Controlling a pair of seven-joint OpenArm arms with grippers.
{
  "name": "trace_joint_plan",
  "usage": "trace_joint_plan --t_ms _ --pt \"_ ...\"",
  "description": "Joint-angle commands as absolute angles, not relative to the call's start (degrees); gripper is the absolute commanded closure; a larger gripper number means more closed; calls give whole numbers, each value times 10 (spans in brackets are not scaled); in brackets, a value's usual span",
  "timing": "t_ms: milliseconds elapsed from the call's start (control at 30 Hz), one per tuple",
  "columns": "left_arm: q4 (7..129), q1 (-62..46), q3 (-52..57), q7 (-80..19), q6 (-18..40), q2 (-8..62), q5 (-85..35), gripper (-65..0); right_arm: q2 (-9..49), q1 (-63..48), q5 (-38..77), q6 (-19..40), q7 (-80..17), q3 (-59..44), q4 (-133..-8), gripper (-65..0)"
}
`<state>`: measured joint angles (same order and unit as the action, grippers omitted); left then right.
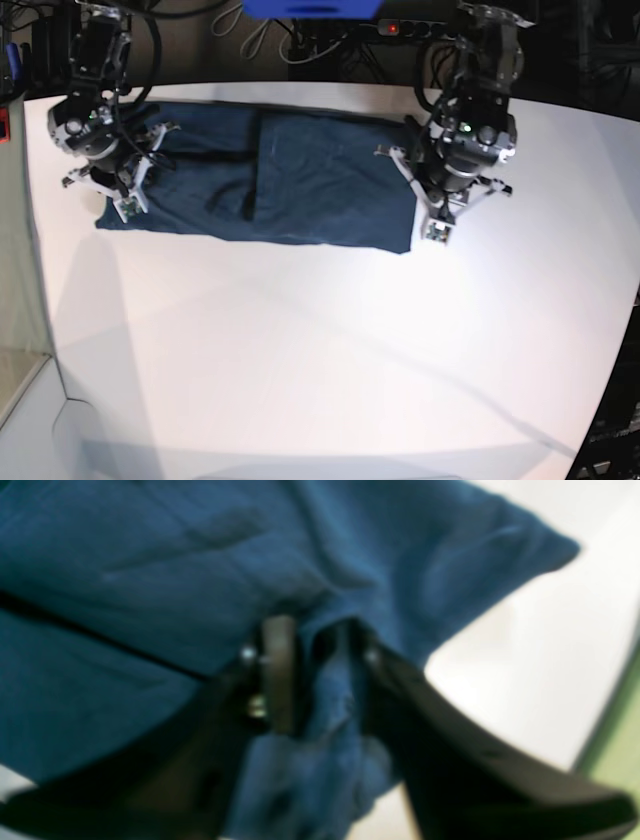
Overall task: Layout the t-shirt on the table in an organized manner, then fold the t-shirt properly
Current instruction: 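Press and smooth the folded shirt with the left gripper, then release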
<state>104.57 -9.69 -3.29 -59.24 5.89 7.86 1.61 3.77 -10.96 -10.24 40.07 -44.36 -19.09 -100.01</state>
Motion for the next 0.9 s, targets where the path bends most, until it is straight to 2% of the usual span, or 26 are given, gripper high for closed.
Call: trace_joint_plan --t_ms 0,100,200,433,867 --pt "1040 -89 -32 -575 61 81 15 0 45 -109 -96 400 -436 -193 -1025 -287" --pt "995 -83 -32 -551 61 79 15 0 42 -115 -96 400 -454 -194 -1081 -424" --pt "952 -77 -30 -542 61 75 15 0 41 -108 -95 400 -502 -199 -1115 -475" --pt "908 -83 -29 -505 61 76 15 0 22 -70 -95 400 -582 -262 -1113 -487" --pt "915 -109 -31 -506 61 79 15 0 12 -33 -95 400 -531 -300 -928 -485"
